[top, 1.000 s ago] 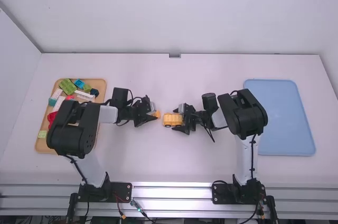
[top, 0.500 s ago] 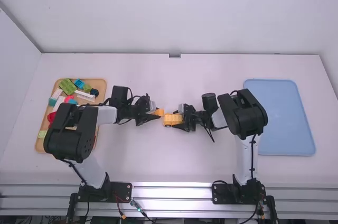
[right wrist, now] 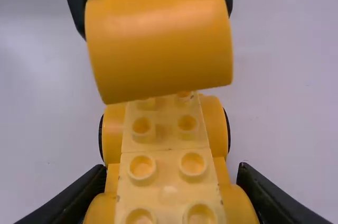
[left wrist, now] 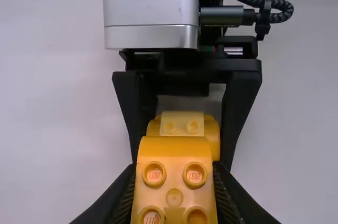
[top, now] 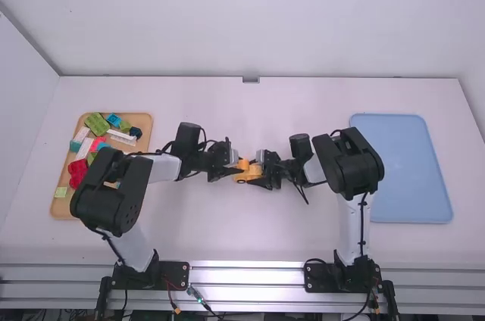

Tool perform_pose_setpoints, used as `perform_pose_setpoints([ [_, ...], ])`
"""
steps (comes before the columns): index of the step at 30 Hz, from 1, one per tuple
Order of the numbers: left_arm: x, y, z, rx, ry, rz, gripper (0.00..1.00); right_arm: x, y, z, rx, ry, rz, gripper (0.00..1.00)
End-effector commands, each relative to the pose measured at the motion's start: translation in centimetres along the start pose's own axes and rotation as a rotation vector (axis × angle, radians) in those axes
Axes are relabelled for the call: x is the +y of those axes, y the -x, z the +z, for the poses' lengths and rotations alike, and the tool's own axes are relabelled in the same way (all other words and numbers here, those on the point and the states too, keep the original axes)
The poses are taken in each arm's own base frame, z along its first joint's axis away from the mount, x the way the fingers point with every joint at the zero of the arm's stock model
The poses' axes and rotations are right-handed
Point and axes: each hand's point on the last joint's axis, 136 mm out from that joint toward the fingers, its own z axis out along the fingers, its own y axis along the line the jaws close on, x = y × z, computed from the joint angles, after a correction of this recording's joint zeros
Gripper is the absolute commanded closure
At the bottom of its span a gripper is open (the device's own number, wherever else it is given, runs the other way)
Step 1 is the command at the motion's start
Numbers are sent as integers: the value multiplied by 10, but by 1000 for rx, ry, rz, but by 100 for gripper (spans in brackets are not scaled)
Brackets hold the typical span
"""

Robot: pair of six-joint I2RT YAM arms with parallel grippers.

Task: Assemble lego blocks to make yellow taxi

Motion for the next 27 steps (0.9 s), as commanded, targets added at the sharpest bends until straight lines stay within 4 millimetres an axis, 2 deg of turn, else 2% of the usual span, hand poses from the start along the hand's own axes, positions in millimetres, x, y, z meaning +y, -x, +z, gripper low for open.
perform_pose_setpoints([
  [1, -5, 2, 1, -26, -22, -10, 98, 2, -6, 2, 9, 7, 18, 54],
  [10, -10, 0, 9, -75, -82, -30, 98, 2, -6, 2, 9, 8, 17, 57],
  [18, -6, -4, 15, -77, -93, -44, 98, 2, -5, 3, 8, 10, 17, 57],
  [27, -10, 0, 28, -78, -117, -14, 98, 3, -5, 3, 6, 11, 17, 57],
])
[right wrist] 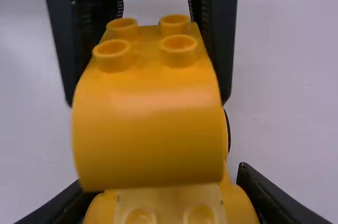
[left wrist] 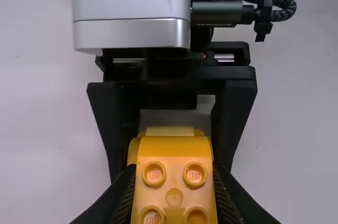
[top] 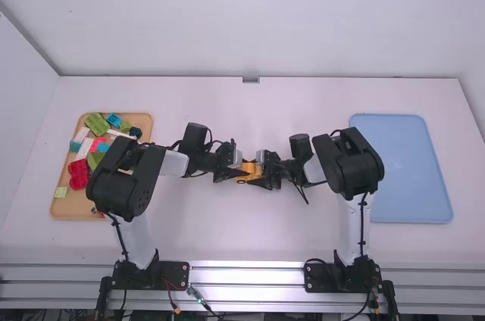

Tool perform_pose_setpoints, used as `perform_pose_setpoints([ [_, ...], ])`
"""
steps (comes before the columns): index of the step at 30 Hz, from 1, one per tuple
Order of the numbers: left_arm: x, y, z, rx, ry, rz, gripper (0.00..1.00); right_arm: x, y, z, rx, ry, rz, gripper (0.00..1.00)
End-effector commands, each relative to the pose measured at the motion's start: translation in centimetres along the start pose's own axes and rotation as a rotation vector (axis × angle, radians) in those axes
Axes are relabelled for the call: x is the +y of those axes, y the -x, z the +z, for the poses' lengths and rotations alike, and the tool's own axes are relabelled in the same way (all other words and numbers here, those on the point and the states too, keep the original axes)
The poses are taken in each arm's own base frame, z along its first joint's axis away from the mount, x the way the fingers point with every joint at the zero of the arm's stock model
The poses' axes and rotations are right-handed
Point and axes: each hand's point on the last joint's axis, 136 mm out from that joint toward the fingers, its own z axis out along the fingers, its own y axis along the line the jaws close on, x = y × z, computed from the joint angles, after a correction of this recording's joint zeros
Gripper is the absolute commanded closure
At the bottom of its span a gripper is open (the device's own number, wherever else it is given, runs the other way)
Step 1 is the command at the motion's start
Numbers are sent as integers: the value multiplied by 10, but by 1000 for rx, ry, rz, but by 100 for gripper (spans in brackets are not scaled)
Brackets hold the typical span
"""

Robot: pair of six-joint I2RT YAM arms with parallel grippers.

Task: Assemble lego blocks to make yellow taxi

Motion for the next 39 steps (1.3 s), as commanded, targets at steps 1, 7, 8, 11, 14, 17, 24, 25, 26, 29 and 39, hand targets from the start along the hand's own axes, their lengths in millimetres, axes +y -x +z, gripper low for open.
perform_pose_setpoints([
  [1, -3, 2, 9, 5, -16, 11, 98, 2, -5, 3, 7, 9, 16, 57],
  [7, -1, -6, 13, 63, 8, 10, 98, 2, -5, 3, 7, 9, 16, 57],
  [8, 0, -6, 12, 63, 8, 8, 98, 2, -5, 3, 7, 9, 17, 57],
  [11, 5, -10, 9, 78, 31, -13, 98, 3, -5, 3, 5, 12, 20, 57],
  [14, 6, -9, 10, 75, 38, -27, 98, 3, -5, 3, 5, 12, 21, 57],
  [17, 5, -10, 11, 79, 35, -28, 98, 3, -5, 3, 5, 12, 20, 57],
  [24, 6, -15, 19, 32, 18, -85, 98, 3, -5, 3, 5, 12, 24, 57],
  [25, 4, -14, 19, 26, 9, -87, 98, 3, -5, 2, 5, 11, 25, 57],
  [26, 4, -14, 20, 27, 6, -83, 98, 3, -5, 2, 6, 12, 27, 57],
  [29, 6, -18, 19, 46, 20, -68, 98, 3, -5, 2, 6, 11, 27, 57],
  [39, -3, -31, 19, 103, 1, -109, 98, 3, -5, 2, 6, 11, 26, 57],
])
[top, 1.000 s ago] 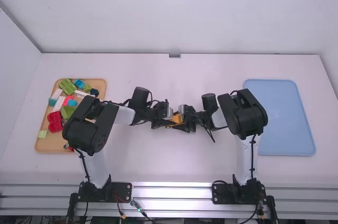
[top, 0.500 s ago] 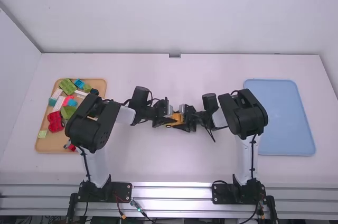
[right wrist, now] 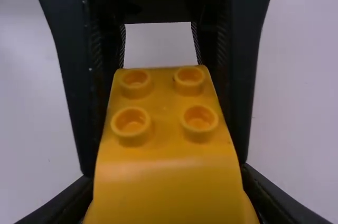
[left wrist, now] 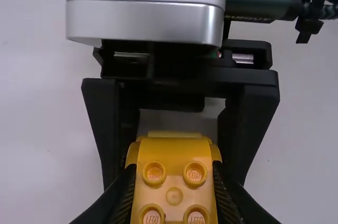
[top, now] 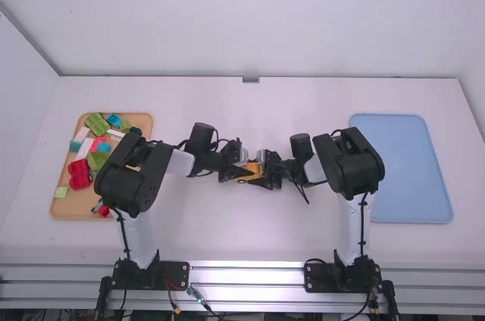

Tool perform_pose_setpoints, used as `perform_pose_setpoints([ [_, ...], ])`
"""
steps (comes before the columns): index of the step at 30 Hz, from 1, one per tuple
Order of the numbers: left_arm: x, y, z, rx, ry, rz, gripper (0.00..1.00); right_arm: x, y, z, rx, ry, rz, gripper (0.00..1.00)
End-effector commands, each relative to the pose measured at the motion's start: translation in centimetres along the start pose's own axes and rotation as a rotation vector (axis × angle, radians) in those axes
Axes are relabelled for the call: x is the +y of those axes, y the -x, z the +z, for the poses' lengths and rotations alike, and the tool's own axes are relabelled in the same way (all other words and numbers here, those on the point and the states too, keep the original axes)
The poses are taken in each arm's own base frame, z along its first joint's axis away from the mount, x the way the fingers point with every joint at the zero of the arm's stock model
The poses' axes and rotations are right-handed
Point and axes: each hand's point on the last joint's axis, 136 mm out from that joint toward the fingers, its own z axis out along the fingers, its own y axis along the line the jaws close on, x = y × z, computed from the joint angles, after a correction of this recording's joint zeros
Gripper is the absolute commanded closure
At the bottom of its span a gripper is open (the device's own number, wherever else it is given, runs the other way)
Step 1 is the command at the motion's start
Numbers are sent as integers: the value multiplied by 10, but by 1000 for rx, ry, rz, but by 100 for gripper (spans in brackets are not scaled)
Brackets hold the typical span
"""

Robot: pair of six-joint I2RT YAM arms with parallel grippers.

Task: Assemble lego blocks to make yellow taxi

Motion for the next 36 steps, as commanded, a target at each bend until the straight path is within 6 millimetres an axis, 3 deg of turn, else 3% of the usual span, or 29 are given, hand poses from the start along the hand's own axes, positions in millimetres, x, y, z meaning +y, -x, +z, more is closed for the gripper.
perform_pose_setpoints([
  [1, -7, -28, 6, 94, 8, -41, 98, 3, -5, 3, 6, 11, 20, 57],
  [12, -10, -50, 5, 210, 36, -86, 98, 2, -2, 3, -5, 10, 14, 57],
  [23, -25, -59, 4, 216, 8, -81, 98, -3, 2, 4, -11, 17, 17, 56],
  [36, -15, -68, 1, 270, 63, -83, 98, -3, 2, 4, -11, 16, 16, 57],
])
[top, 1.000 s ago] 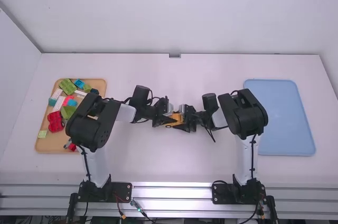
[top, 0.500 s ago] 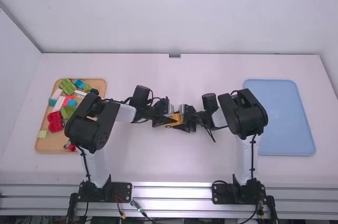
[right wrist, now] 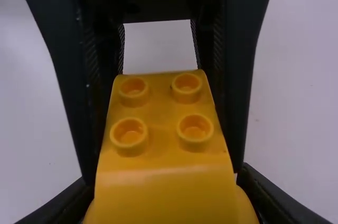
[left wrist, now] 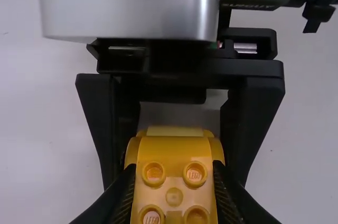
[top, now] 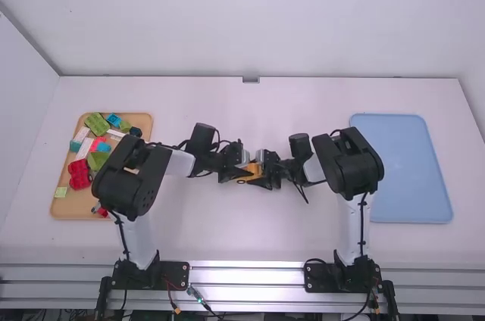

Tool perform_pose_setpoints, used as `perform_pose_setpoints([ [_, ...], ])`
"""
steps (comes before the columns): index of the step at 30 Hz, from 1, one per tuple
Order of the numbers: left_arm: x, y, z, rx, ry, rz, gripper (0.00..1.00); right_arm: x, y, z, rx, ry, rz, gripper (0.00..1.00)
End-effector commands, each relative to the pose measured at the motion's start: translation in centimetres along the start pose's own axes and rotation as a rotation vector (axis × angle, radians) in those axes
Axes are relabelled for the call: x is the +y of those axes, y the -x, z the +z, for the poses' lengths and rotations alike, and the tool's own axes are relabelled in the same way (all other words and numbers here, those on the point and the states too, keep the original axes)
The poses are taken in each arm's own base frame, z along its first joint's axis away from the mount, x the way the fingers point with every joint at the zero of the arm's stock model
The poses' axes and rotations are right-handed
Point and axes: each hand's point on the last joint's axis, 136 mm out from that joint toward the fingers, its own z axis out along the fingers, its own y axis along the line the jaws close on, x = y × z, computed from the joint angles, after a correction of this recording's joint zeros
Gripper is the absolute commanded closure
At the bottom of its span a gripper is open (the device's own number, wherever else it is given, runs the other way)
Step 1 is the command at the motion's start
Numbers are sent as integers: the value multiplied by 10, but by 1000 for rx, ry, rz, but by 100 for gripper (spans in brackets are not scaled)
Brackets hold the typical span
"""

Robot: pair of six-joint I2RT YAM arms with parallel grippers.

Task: Assemble lego blocks to make yellow taxi

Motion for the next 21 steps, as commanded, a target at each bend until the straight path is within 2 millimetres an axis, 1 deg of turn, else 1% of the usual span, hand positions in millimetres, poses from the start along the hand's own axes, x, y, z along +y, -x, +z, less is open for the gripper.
perform_pose_setpoints([
  [1, -15, -60, 5, 204, 39, -101, 98, -3, 1, 3, -13, 10, 14, 57],
  [5, -11, -58, 5, 194, 52, -84, 98, -3, 1, 3, -12, 10, 14, 56],
  [7, -10, -56, 6, 191, 52, -77, 96, -3, 1, 3, -12, 10, 25, 56],
  [9, -7, -56, 5, 185, 62, -74, 90, -3, 1, 3, -12, 10, 24, 56],
  [12, -4, -53, 5, 179, 61, -72, 86, -3, 1, 3, -12, 10, 24, 56],
  [16, -1, -48, 7, 180, 54, -71, 86, -3, 1, 3, -12, 10, 25, 56],
  [21, 4, -44, 7, 179, 54, -70, 88, -2, 1, 3, -11, 11, 28, 56],
])
